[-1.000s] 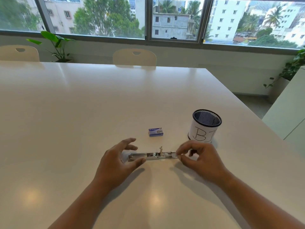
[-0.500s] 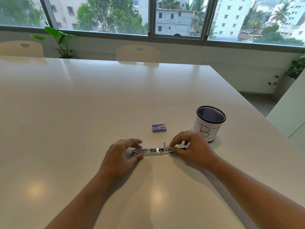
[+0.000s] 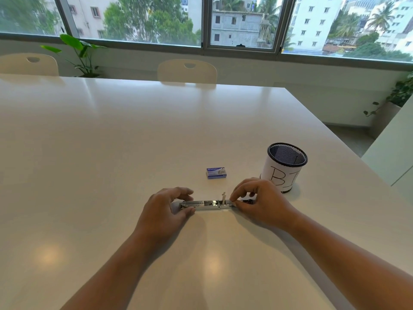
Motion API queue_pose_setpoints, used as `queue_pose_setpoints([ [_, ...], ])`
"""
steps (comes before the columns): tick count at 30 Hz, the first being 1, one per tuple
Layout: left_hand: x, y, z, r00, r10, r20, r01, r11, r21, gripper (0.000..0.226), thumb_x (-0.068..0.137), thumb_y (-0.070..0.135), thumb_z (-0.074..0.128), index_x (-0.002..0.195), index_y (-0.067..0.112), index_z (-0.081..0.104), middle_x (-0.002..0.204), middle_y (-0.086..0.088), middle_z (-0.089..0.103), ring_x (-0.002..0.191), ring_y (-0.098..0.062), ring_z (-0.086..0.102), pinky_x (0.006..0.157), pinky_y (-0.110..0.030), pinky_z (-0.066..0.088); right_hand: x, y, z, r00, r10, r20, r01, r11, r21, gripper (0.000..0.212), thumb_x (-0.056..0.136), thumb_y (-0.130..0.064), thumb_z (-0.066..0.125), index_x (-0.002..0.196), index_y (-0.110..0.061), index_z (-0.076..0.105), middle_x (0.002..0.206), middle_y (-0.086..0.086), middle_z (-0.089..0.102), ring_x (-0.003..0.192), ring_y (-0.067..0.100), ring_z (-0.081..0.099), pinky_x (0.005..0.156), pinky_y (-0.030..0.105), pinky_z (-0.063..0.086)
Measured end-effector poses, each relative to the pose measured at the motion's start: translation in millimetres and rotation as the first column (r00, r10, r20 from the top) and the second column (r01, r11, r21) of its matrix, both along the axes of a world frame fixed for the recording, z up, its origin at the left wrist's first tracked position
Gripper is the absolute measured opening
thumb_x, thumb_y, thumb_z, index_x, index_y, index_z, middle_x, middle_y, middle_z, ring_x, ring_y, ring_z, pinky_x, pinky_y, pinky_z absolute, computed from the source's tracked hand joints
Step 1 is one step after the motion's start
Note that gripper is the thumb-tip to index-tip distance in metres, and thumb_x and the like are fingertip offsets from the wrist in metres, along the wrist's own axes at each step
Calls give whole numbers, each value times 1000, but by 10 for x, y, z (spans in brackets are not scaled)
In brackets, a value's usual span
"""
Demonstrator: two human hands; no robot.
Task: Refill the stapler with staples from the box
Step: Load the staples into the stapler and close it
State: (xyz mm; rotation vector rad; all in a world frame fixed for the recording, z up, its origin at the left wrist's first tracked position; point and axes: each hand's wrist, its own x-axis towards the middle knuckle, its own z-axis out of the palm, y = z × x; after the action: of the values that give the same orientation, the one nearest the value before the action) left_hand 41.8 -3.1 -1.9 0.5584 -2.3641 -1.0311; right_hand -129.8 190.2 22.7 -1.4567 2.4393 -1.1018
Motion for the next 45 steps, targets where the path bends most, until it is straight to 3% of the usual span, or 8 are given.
queue_pose_setpoints([
  [7, -3, 1, -14, 1000, 4, 6, -4, 1000, 18, 36, 73, 26, 81, 105, 37, 69, 90, 23, 71, 96, -2, 65, 92, -38, 52, -20, -4, 11, 998, 15, -64, -12, 998, 58, 10, 76, -17, 79, 81, -26, 80, 80, -13, 72, 77, 7, 59, 68, 9, 38],
  [14, 6, -4, -10, 1000, 8, 8, -8, 1000, 17, 36, 72, 26, 81, 104, 39, 69, 90, 26, 71, 95, 0, 64, 91, -36, 52, -37, 27, -16, 995, 13, -98, -3, 995, 103, 7, 77, -32, 74, 81, -27, 77, 95, -21, 63, 87, 2, 61, 76, 19, 46],
  [25, 5, -3, -7, 1000, 12, 16, -12, 1000, 17, 35, 72, 25, 82, 103, 37, 70, 89, 22, 72, 95, -1, 65, 91, -35, 52, -15, 153, 71, 970, 52, -236, -20, 990, 136, 9, 77, -33, 73, 85, -29, 77, 97, -15, 64, 90, 5, 59, 80, 31, 54],
  [39, -3, 5, 3, 1000, 4, 16, -4, 1000, 14, 35, 72, 20, 82, 99, 39, 70, 89, 22, 71, 93, 0, 65, 90, -33, 52, -81, 379, 127, 949, 46, -312, 2, 988, 152, 9, 76, -28, 76, 84, -27, 77, 95, -9, 67, 87, 12, 62, 76, 27, 51],
  [45, 2, 9, 7, 1000, -3, 22, 3, 1000, -4, 35, 73, 21, 82, 100, 39, 69, 89, 23, 71, 93, -3, 66, 89, -35, 53, -109, 432, 71, 955, 21, -295, 22, 990, 142, 12, 76, -30, 76, 88, -31, 76, 96, -15, 66, 87, 3, 60, 78, 19, 48],
])
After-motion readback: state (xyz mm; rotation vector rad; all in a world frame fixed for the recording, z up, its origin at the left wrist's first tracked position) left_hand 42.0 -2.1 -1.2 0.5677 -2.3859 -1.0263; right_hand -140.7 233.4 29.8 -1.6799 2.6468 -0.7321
